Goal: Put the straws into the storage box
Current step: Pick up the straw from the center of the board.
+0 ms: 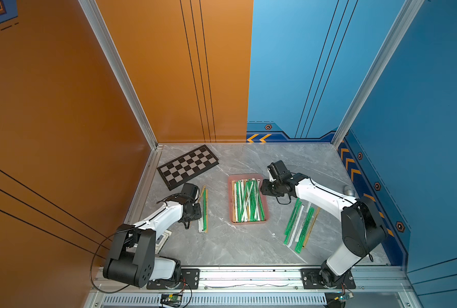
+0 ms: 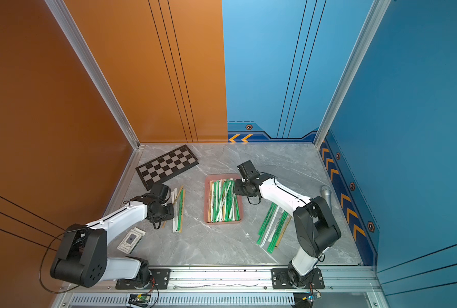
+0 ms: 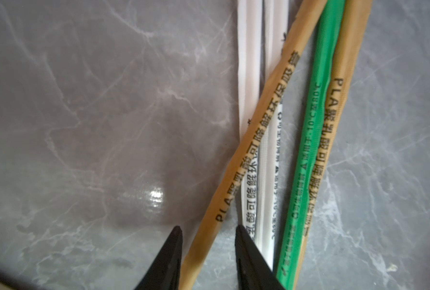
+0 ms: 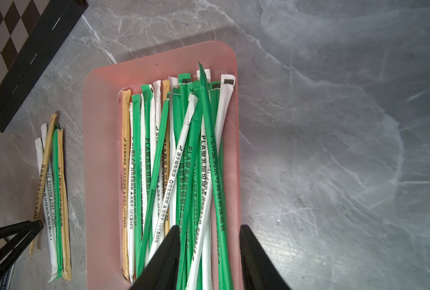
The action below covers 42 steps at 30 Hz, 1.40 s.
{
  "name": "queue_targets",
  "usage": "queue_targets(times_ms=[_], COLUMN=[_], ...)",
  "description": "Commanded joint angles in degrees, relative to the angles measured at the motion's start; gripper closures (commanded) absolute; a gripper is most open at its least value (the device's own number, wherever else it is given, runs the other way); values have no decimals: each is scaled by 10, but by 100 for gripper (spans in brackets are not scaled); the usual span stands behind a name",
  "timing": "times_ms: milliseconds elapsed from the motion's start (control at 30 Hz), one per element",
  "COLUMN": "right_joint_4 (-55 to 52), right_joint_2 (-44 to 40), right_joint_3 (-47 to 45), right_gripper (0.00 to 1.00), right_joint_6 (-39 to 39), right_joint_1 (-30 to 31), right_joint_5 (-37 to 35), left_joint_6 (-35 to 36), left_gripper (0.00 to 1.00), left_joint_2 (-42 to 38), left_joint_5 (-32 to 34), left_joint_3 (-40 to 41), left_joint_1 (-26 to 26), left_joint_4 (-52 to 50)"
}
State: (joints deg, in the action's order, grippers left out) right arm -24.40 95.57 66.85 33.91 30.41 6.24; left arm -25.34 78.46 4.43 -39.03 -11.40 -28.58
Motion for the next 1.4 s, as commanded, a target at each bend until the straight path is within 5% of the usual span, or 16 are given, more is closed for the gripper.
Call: queue_targets(times_ms=[0,1000,1367], right_joint_4=[1,0,-10], right_joint_2=[-11,-91,-146], right_joint_3=[-8,-74,-130], right_gripper=[58,58,58], right_joint_6=[5,3,-2], right_joint_1=[-4,-66,-112], right_joint_5=[1,-9,-9], left_joint_6=[-8,-4,-49], left_gripper=[64,92,93], left_joint_2=[4,-8,-83], left_joint_5=[-9,-39,-53], left_joint_3=[-5,-10,-52], left_joint_1=[8,11,-57], left_joint_4=[-16,-15,-13])
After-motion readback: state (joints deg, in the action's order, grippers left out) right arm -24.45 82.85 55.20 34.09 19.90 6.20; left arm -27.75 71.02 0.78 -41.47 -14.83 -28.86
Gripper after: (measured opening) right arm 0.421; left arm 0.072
